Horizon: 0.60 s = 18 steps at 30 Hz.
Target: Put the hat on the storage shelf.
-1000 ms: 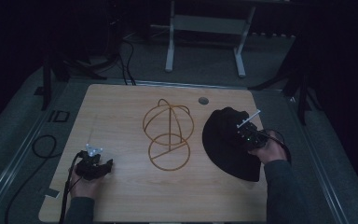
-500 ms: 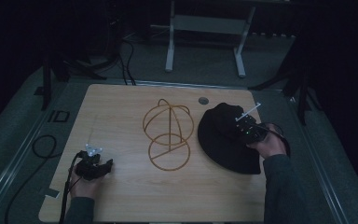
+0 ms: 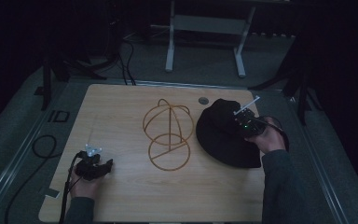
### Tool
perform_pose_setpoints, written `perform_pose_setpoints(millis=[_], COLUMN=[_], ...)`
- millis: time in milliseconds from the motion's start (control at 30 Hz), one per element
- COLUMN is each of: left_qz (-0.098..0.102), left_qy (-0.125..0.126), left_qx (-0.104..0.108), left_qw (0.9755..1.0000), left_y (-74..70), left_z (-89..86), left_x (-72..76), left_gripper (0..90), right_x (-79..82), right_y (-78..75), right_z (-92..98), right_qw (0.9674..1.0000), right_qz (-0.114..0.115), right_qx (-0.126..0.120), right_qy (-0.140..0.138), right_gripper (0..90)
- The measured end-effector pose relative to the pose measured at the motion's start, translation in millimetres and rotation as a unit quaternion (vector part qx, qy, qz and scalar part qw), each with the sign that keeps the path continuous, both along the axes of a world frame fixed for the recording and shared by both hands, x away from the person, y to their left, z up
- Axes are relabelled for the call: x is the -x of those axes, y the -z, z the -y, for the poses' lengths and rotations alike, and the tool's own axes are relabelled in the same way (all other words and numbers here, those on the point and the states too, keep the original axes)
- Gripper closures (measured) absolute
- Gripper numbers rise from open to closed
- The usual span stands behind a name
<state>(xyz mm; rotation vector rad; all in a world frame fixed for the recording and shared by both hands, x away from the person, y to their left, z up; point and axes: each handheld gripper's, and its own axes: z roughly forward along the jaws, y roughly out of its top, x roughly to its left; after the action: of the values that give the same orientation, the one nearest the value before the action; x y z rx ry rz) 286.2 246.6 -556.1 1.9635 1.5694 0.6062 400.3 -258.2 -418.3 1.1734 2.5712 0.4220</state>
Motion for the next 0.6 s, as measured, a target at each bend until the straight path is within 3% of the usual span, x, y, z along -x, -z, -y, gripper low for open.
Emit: perform_pose_setpoints(millis=[167, 467, 600], left_qz=[0.002, 0.002, 0.003], left_qy=[0.001, 0.001, 0.002], left_qx=[0.001, 0.001, 0.001], left_qw=[1.0, 1.0, 1.0], left_y=[0.4, 0.6, 0.7], left_z=[0.1, 0.3, 0.7], left_x=[0.0, 0.1, 0.1], left_gripper=[44.6, 44.1, 43.8], right_x=[-2.9, -5.1, -7.0], right_y=[-7.6, -20.4, -26.0], right_z=[-3.4, -14.4, -14.4], right_qw=[0.9999, 0.9997, 0.9995], right_qz=[0.007, 0.018, 0.018], right_qx=[-0.013, 0.003, -0.004], right_qy=[-0.001, -0.016, -0.024], right_gripper=[88.3, 88.3, 88.2])
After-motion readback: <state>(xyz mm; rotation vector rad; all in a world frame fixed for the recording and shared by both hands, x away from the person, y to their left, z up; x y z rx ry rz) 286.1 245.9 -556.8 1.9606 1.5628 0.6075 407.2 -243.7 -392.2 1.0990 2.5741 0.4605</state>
